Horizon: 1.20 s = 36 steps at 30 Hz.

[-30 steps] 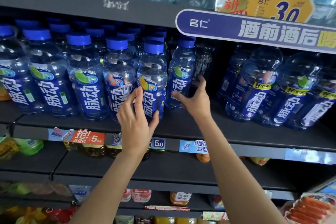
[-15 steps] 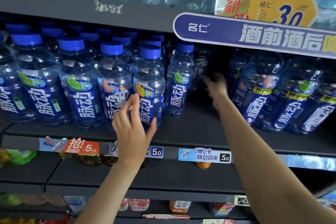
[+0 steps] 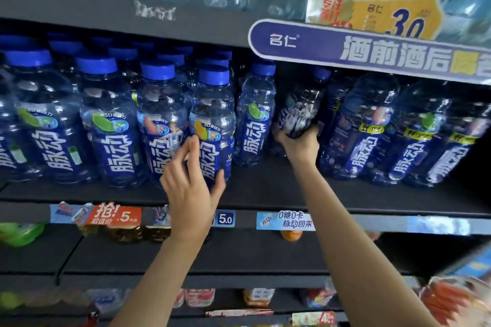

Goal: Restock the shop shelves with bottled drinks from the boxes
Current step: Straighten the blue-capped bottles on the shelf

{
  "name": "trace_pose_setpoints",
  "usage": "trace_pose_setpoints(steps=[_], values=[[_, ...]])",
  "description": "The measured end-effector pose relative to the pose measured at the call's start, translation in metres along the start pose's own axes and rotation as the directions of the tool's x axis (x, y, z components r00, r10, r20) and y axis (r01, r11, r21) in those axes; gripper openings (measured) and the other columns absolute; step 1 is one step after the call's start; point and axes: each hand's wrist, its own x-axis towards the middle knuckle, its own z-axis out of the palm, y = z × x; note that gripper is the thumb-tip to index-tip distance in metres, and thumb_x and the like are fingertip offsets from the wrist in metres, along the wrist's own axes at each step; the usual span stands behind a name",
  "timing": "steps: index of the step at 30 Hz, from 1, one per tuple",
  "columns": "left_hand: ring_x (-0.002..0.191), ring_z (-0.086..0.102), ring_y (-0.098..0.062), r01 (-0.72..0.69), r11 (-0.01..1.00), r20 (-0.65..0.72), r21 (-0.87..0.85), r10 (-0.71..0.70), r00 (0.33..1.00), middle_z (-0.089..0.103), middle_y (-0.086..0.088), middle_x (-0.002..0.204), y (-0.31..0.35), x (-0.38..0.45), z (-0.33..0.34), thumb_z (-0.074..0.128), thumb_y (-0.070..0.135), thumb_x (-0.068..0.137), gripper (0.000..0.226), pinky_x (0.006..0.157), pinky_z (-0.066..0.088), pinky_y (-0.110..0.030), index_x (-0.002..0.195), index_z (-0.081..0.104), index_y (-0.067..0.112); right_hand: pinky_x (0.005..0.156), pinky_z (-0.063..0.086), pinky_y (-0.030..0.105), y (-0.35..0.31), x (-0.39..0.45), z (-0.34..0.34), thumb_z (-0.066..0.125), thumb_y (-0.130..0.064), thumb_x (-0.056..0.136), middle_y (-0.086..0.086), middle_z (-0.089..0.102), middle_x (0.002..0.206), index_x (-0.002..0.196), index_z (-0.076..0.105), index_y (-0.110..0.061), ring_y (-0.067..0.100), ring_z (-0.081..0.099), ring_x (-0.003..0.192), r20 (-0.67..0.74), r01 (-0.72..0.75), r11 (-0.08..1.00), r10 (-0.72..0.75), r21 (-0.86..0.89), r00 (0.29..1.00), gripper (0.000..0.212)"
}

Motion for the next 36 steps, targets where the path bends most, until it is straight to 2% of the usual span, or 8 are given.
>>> trace_pose_setpoints(steps=[5, 9, 12, 14, 22, 25, 29, 36], values=[[0.112, 0.037, -0.029, 0.065, 0.997, 0.06, -0.043, -0.062, 0.996, 0.04, -0.019, 0.128, 0.011, 0.002, -0.009, 0.057, 0.029, 0.083, 0.068, 0.087, 0.044, -0.048, 0.139, 0.025, 0.01, 0.075, 0.04, 0.025, 0.007, -0.037, -0.035, 0.08, -0.028, 0.071, 0.005, 0.055, 0.109, 0.117, 0.039, -0.005, 0.018, 0.052, 0.092, 0.093, 0.055, 0.998, -0.055, 0.007, 0.994, 0.066], [0.116, 0.04, -0.032, 0.066, 0.995, 0.124, -0.076, -0.057, 0.991, 0.045, -0.024, 0.128, 0.013, 0.002, -0.02, 0.064, 0.022, 0.081, 0.072, 0.09, 0.043, -0.05, 0.139, 0.023, 0.013, 0.074, 0.048, 0.031, 0.008, -0.047, -0.053, 0.081, -0.03, 0.069, 0.004, 0.061, 0.107, 0.121, 0.042, -0.01, 0.021, 0.059, 0.093, 0.258, 0.117, 0.992, -0.1, -0.051, 0.961, 0.068], [0.114, 0.047, -0.037, 0.049, 0.996, 0.147, -0.074, -0.038, 0.988, 0.045, -0.023, 0.128, 0.014, 0.003, -0.025, 0.071, 0.016, 0.077, 0.077, 0.089, 0.045, -0.05, 0.138, 0.024, 0.012, 0.048, 0.046, 0.023, 0.007, -0.055, -0.063, 0.078, -0.023, 0.073, 0.0, 0.062, 0.095, 0.12, 0.046, -0.013, 0.014, 0.058, 0.068, 0.387, 0.152, 0.988, -0.135, -0.013, 0.912, 0.058], [0.113, 0.05, -0.039, 0.047, 0.997, 0.158, -0.062, -0.037, 0.987, 0.047, -0.023, 0.128, 0.016, 0.004, -0.027, 0.074, 0.015, 0.075, 0.079, 0.085, 0.047, -0.049, 0.138, 0.026, 0.011, 0.041, 0.043, 0.02, 0.006, -0.057, -0.067, 0.076, -0.015, 0.076, -0.002, 0.061, 0.089, 0.114, 0.049, -0.015, 0.009, 0.054, 0.054, 0.438, 0.119, 0.991, -0.132, 0.058, 0.889, 0.046], [0.11, 0.054, -0.036, 0.033, 0.999, 0.179, 0.016, -0.036, 0.983, 0.05, -0.018, 0.128, 0.015, 0.002, -0.033, 0.077, 0.018, 0.073, 0.08, 0.078, 0.05, -0.044, 0.137, 0.03, 0.007, 0.056, 0.053, 0.02, 0.004, -0.041, -0.08, 0.069, -0.009, 0.081, -0.001, 0.062, 0.082, 0.104, 0.058, -0.013, 0.006, 0.057, 0.055, 0.584, -0.048, 0.984, -0.061, 0.169, 0.809, 0.026], [0.111, 0.054, -0.035, 0.042, 0.999, 0.173, 0.015, -0.044, 0.984, 0.049, -0.018, 0.129, 0.015, 0.001, -0.032, 0.076, 0.017, 0.073, 0.08, 0.078, 0.05, -0.043, 0.138, 0.03, 0.007, 0.06, 0.055, 0.021, 0.001, -0.042, -0.083, 0.067, -0.006, 0.082, -0.003, 0.063, 0.086, 0.112, 0.056, -0.015, 0.005, 0.062, 0.059, 0.634, -0.03, 0.99, -0.066, 0.139, 0.771, 0.033], [0.112, 0.052, -0.036, 0.036, 0.999, 0.157, -0.002, -0.035, 0.987, 0.047, -0.019, 0.129, 0.015, 0.0, -0.03, 0.075, 0.016, 0.074, 0.079, 0.082, 0.049, -0.044, 0.137, 0.029, 0.006, 0.069, 0.057, 0.025, 0.0, -0.049, -0.083, 0.067, -0.004, 0.082, 0.002, 0.064, 0.107, 0.125, 0.05, -0.018, 0.016, 0.066, 0.085, 0.706, 0.019, 0.994, -0.09, 0.107, 0.703, 0.049], [0.113, 0.051, -0.035, 0.037, 0.999, 0.152, -0.021, -0.033, 0.988, 0.046, -0.019, 0.13, 0.015, 0.001, -0.03, 0.071, 0.016, 0.077, 0.076, 0.089, 0.048, -0.042, 0.138, 0.028, 0.007, 0.077, 0.059, 0.033, -0.011, -0.061, -0.059, 0.067, -0.006, 0.083, 0.007, 0.062, 0.11, 0.126, 0.048, -0.017, 0.02, 0.063, 0.089, 0.749, 0.046, 0.995, -0.101, 0.093, 0.655, 0.049]])
